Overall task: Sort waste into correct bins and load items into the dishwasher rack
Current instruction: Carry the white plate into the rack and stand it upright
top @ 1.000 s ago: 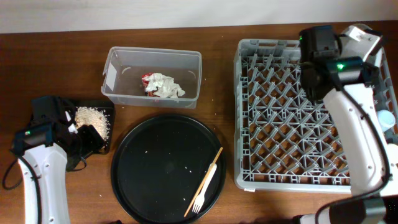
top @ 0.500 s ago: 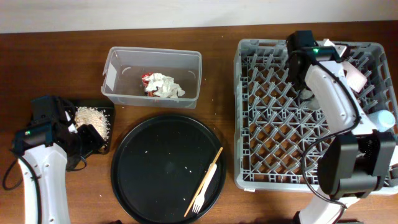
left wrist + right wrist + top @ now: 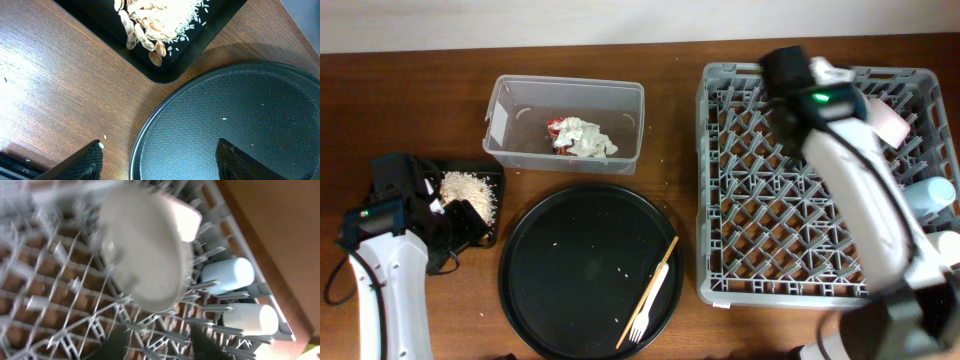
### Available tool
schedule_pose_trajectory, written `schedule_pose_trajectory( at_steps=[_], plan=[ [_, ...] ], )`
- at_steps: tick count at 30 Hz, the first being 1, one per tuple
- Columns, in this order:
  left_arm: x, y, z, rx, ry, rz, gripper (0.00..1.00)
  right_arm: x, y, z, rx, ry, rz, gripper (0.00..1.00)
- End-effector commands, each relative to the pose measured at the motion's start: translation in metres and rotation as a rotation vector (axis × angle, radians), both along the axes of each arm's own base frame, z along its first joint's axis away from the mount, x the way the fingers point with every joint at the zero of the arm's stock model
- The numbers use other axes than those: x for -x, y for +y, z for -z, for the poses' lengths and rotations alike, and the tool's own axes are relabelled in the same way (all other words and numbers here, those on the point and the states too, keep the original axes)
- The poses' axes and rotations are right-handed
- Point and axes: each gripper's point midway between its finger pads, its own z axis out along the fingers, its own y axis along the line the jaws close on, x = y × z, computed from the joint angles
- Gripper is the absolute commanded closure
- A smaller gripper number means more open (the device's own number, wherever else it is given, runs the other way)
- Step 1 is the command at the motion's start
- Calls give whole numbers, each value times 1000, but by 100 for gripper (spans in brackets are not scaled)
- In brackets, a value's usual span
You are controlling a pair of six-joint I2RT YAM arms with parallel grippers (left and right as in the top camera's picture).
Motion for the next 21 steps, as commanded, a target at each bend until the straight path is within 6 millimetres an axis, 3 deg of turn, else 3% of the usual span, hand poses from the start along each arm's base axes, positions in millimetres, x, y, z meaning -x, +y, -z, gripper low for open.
schedule_pose_trajectory(
  at_steps=[1,2,5,8,12,14,17,21],
  plan=[
    [-3,0,-8,2,-33,-12,28,21,-50,-33,-164,-163,137,96],
    [-3,0,-8,2,-33,-12,28,21,-65,-29,-256,-175,135,96],
    [-3,0,-8,2,-32,-12,28,1,-82,-11,-468,-168,-64,91],
    [-3,0,-8,2,-32,-12,28,-7,-117,22,-514,-141,8,90],
    [-3,0,-8,2,-32,-12,28,-26,-118,58,-546,-84,-13,90],
    [-3,0,-8,2,-32,-12,28,-41,-84,65,-676,-72,-251,96],
    [-3,0,-8,2,-33,-12,28,-46,-33,47,-815,-118,-611,95],
    [-3,0,-8,2,-32,-12,28,-40,-30,50,-827,-93,-610,93]
  ],
)
